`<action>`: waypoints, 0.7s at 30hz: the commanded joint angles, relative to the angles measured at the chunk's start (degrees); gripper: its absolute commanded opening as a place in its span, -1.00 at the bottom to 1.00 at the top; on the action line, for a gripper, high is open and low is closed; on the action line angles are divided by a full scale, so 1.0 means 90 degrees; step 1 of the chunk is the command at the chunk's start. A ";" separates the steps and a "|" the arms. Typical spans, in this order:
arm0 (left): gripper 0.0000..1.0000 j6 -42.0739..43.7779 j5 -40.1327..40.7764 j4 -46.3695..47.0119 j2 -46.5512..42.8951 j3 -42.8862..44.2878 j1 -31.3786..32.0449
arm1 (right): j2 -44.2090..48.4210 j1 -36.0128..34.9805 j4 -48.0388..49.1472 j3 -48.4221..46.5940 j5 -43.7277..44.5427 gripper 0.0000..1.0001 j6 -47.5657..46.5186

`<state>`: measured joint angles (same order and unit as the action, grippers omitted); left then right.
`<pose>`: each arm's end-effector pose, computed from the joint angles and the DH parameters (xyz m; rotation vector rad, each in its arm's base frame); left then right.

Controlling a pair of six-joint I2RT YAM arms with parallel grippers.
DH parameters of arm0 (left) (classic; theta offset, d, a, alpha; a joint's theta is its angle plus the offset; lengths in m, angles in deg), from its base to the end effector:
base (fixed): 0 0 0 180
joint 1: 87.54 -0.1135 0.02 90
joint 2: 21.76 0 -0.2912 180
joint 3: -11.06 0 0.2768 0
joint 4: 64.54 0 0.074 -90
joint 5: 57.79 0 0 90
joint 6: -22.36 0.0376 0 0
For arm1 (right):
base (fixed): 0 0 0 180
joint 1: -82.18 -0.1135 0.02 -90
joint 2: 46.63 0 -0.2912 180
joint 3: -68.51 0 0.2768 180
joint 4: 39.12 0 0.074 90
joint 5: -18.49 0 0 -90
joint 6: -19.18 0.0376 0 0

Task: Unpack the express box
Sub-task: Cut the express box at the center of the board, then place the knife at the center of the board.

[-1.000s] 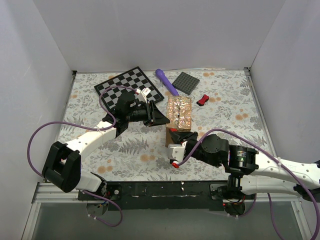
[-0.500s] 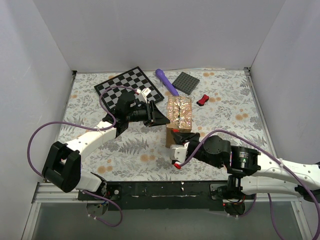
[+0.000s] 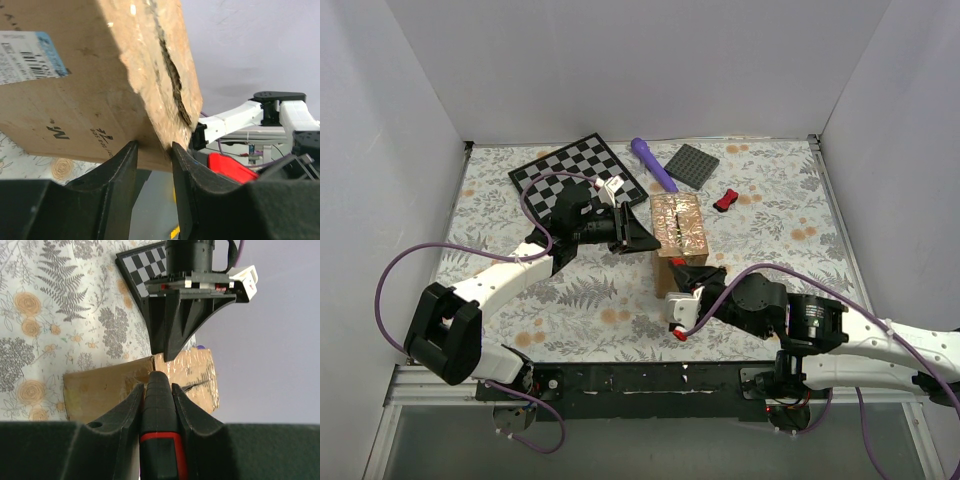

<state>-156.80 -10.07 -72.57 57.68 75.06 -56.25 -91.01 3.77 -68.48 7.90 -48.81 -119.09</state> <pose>0.2662 -0.1914 0.2855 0.6384 -2.4330 1.8564 0.0511 0.1768 0.3698 -1.4469 1.0401 0.0220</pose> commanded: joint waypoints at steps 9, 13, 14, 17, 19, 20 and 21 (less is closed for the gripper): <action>-1.00 -0.0034 -0.0956 0.0448 -0.0057 -0.0096 -0.0176 | 0.0517 0.0138 -0.0902 -0.0037 0.0837 -0.97 -0.0310; -1.00 -0.0063 -0.0966 0.0497 -0.0037 -0.0095 -0.0195 | 0.0576 0.0128 -0.0912 -0.0008 0.0867 -0.97 -0.0281; -1.00 -0.0131 -0.0889 0.0516 -0.0076 -0.0105 -0.0215 | 0.0585 0.0128 -0.0883 0.0002 0.0818 -0.97 -0.0252; -1.00 -0.0278 -0.0752 0.0740 -0.0184 -0.0232 -0.0302 | 0.0556 0.0128 -0.0824 0.0032 0.0662 -0.97 -0.0174; -0.53 -0.0415 -0.0615 0.0809 -0.0291 -0.0290 -0.0371 | 0.0478 0.0128 -0.0717 0.0041 0.0574 -0.97 -0.0164; -0.31 -0.0425 -0.0595 0.0839 -0.0320 -0.0310 -0.0390 | 0.0468 0.0128 -0.0688 0.0041 0.0525 -0.97 -0.0164; -0.17 -0.0425 -0.0518 0.0839 -0.0388 -0.0320 -0.0410 | 0.0410 0.0128 -0.0620 0.0032 0.0496 -0.97 -0.0174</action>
<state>-159.27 -16.56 -67.26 57.33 73.21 -58.92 -86.42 4.19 -75.06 7.92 -44.88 -121.17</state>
